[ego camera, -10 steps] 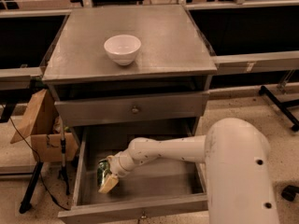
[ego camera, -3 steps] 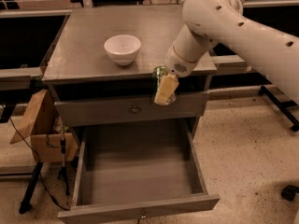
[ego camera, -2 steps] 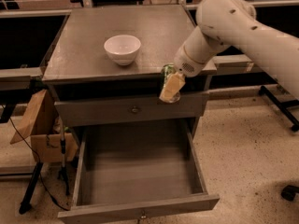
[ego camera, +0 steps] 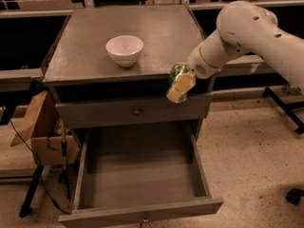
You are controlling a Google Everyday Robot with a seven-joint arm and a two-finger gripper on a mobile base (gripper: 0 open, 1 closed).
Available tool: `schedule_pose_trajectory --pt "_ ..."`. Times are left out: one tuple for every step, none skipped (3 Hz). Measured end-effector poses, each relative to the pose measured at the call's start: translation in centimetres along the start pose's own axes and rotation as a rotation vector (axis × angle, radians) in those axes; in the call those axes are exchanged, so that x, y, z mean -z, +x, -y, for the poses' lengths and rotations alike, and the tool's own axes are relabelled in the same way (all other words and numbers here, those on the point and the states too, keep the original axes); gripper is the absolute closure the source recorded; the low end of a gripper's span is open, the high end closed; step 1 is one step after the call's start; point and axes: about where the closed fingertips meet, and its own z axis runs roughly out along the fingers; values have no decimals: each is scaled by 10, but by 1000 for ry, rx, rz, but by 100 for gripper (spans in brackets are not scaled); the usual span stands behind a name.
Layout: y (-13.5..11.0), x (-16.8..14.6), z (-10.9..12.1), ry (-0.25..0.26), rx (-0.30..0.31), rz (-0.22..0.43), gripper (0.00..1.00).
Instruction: Pick green can from middle drawer and place on counter
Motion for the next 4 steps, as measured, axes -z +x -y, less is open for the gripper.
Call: schedule_pose_trajectory --pt "-4 8 6 15 -5 1 100" --pt "-26 36 29 89 -4 7 100" --pt "-40 50 58 138 -41 41 100" --pt "-37 48 89 156 -128 94 100"
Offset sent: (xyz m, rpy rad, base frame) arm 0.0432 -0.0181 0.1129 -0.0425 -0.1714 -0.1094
